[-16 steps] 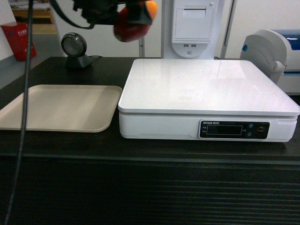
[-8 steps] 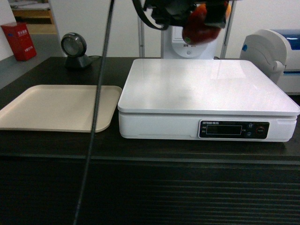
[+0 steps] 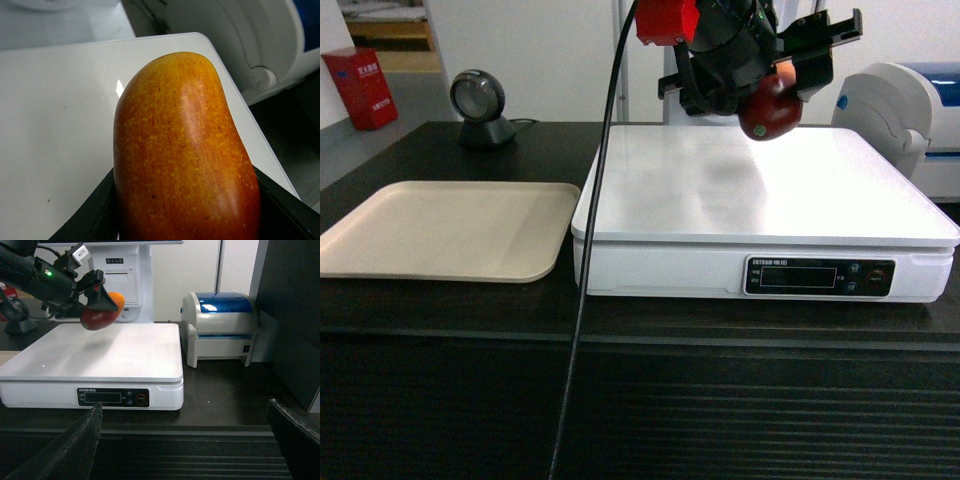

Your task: Place dark red mango on scale at checkout

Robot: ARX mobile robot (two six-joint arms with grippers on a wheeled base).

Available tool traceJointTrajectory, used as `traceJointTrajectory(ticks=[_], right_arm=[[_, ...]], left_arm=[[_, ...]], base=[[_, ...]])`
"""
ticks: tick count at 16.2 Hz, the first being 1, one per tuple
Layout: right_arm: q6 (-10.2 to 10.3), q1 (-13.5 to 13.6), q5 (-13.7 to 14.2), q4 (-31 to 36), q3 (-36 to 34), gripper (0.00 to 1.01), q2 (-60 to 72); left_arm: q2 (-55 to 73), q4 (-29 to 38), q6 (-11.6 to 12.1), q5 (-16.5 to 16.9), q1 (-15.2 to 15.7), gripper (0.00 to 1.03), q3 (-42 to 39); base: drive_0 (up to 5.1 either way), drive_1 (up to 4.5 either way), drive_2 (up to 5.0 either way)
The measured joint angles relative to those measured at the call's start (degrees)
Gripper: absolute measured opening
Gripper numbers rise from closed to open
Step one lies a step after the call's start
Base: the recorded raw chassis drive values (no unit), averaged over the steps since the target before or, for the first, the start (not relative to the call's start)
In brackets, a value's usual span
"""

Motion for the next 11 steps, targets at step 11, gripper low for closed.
traceJointTrajectory(ticks=[11], right_arm=[[0.0,0.0,0.0,0.0,0.0,0.98,0.0]], left_arm=[[3.8,-6.8,-12.0,-8.0,-2.9,0.63,2.1]], base=[[0.0,0.0,0.0]])
